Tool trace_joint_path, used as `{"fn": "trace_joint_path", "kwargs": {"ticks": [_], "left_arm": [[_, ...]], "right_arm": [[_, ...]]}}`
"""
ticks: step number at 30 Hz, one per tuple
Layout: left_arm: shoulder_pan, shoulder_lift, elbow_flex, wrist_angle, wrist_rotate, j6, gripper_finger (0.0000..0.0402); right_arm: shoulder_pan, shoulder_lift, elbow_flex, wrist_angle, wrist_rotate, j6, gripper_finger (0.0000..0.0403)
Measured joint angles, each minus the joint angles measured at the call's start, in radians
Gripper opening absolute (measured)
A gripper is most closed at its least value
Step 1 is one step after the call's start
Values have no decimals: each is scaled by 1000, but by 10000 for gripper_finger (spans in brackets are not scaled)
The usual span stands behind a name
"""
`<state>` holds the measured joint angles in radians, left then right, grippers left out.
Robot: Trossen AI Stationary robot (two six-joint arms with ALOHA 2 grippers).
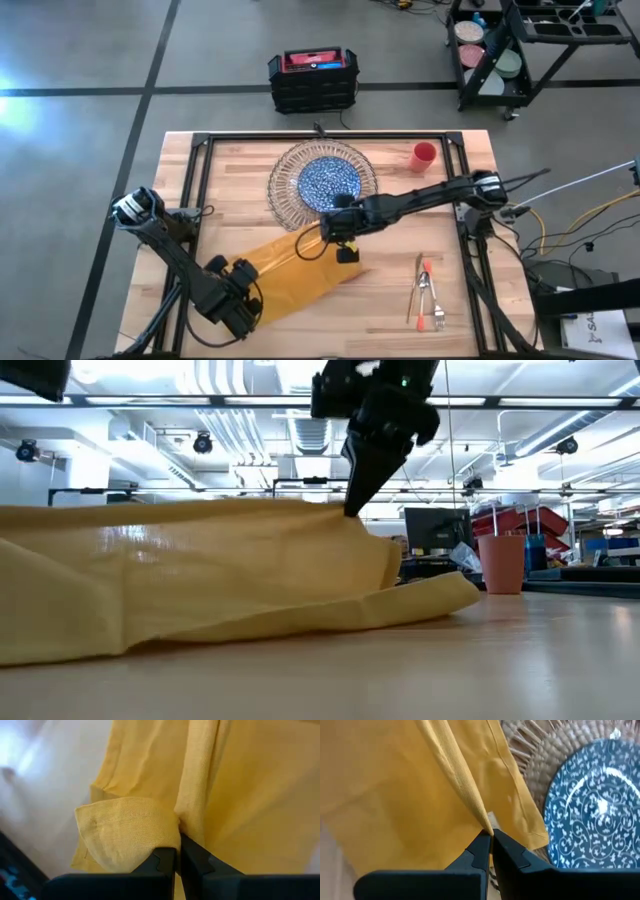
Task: Set table place
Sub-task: Fold the yellow napkin
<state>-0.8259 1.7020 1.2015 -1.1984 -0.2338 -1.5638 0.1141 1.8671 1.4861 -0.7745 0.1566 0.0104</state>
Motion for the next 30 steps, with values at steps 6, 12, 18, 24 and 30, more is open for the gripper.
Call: {"fn": "trace_joint_path", "kwargs": {"ticks": [6,12,18,24,30], "left_arm": [[1,-1,-19,-73,-56,-42,0],[0,-15,-20,-92,-35,-44,0],[0,-27,-20,-107,-66,-44,0],[1,-27,-42,-129,-121,-43,0],[1,-27,-85,-86,-94,-77,5]], "right_arm": [[-20,0,-14,-23,-1,41,3],[-22,0,-15,-38,49,22,54],[-20,-1,-15,-50,153,78,132],[17,-1,-23,-102,48,220,164],[137,-1,-75,-44,19,298,143]]}}
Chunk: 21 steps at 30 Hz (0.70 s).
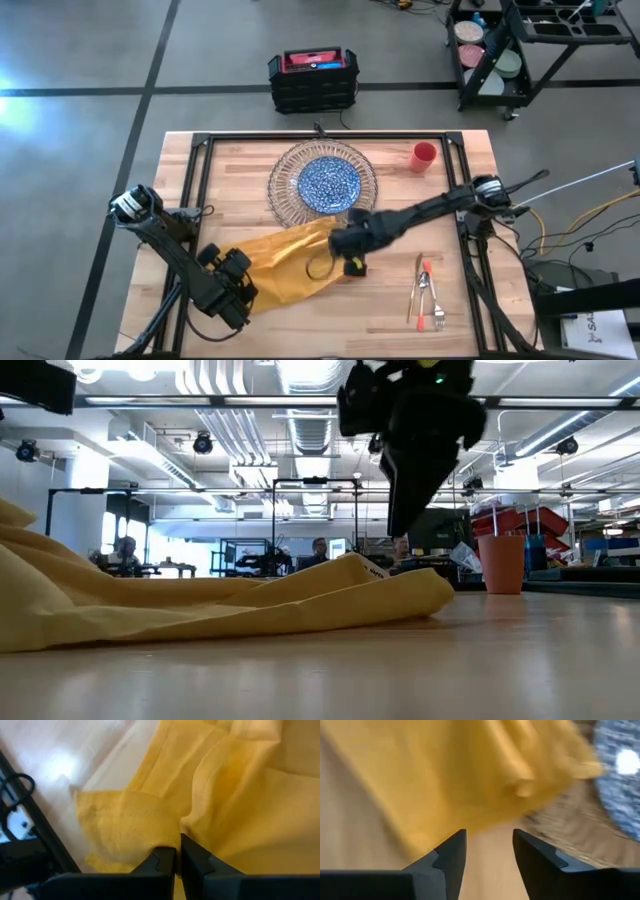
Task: Set table place
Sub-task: Fold the yellow napkin
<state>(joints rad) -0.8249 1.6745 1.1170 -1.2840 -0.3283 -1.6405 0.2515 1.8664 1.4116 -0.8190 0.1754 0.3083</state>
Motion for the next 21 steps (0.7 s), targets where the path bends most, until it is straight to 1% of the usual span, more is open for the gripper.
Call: {"fn": "trace_joint_path", "kwargs": {"ticks": [5,7,11,16,21], "left_arm": [[0,-1,10,8,5,10,8],[1,-3,25,0,5,35,7],[1,-9,58,-30,5,64,2],[0,-10,99,-41,4,65,2],[-13,-10,118,-39,4,65,4]], "right_arm": [[75,0,-79,191,-2,34,114],[87,0,-120,272,0,60,100],[91,0,-190,382,10,106,72],[90,0,-293,474,11,200,40],[130,-8,-387,531,22,359,17]]}}
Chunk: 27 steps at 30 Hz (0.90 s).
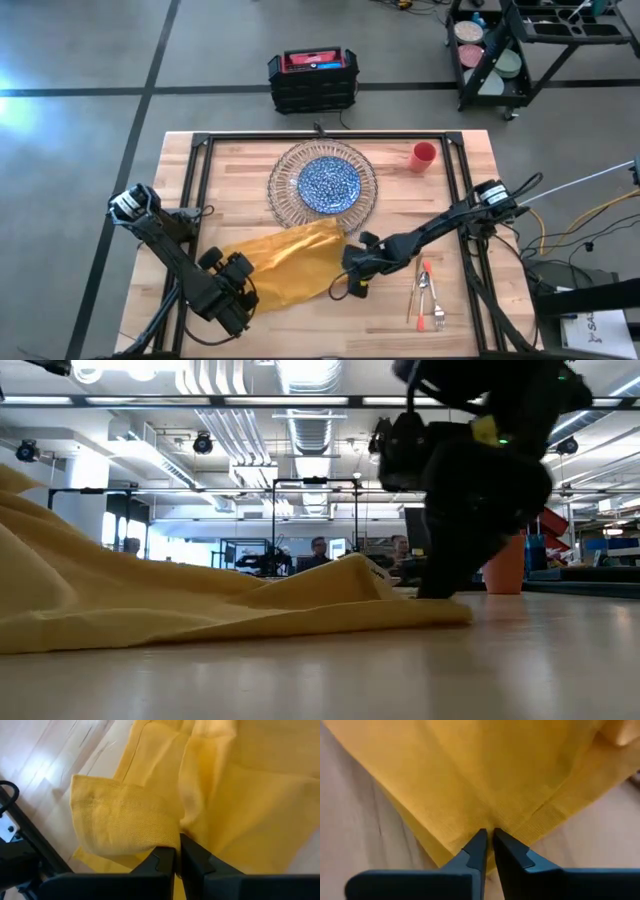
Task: Set table place
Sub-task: Fold the yellow napkin
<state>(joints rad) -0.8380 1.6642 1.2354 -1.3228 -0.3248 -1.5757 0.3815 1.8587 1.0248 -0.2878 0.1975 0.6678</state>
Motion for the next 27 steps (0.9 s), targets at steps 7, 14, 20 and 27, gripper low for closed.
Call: {"fn": "trace_joint_path", "kwargs": {"ticks": [7,14,20,27], "left_arm": [[-30,0,-20,37,0,-58,3],[-43,0,-63,201,-103,-73,6],[-19,0,-162,449,-178,13,3],[-15,0,-234,554,-189,1,2]], "right_arm": [[173,3,18,-9,-16,174,2],[283,9,144,-73,14,182,1],[273,9,203,-205,209,116,5],[190,9,168,-263,120,189,77]]}}
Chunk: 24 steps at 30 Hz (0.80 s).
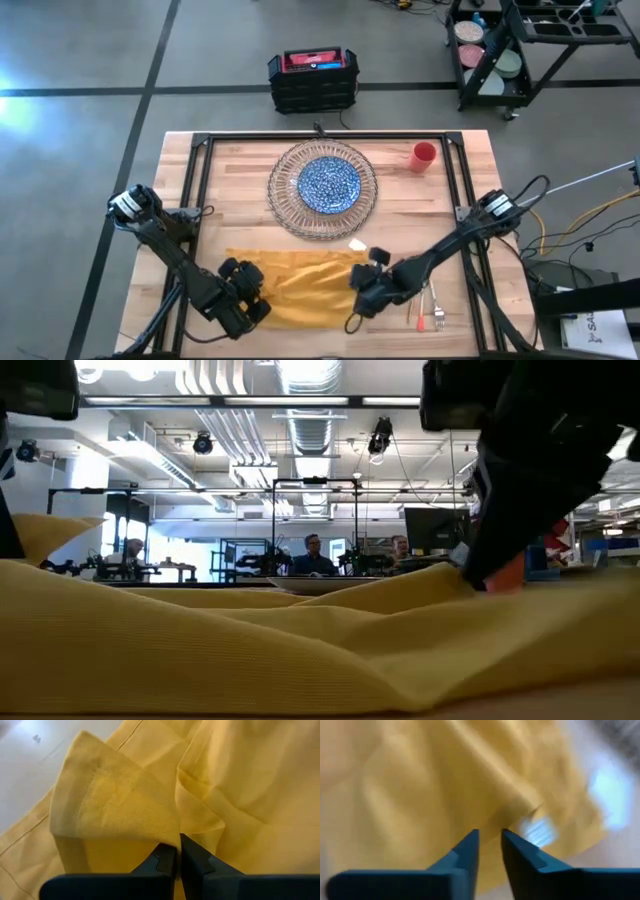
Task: Set table place
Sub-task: Fold the yellow napkin
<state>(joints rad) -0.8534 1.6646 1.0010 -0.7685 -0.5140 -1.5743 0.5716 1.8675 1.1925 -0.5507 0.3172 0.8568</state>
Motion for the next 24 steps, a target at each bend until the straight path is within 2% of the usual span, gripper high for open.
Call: {"fn": "trace_joint_path", "kwargs": {"ticks": [2,5,9,11,15,24], "left_arm": [[-3,0,-7,20,-1,-4,1],[-5,0,-9,26,0,-4,1],[-4,0,-9,24,-3,22,1],[-2,0,-9,18,-19,22,1],[-2,0,-9,21,-63,21,2],[-7,0,-4,32,-64,30,3]], "right_arm": [[17,0,-1,4,-53,54,116],[60,0,-3,3,-53,116,171],[89,-1,-3,-19,85,151,218],[71,-1,-6,-57,150,159,228],[10,-1,-52,-60,168,189,231],[-44,-35,-151,67,105,184,244]]}}
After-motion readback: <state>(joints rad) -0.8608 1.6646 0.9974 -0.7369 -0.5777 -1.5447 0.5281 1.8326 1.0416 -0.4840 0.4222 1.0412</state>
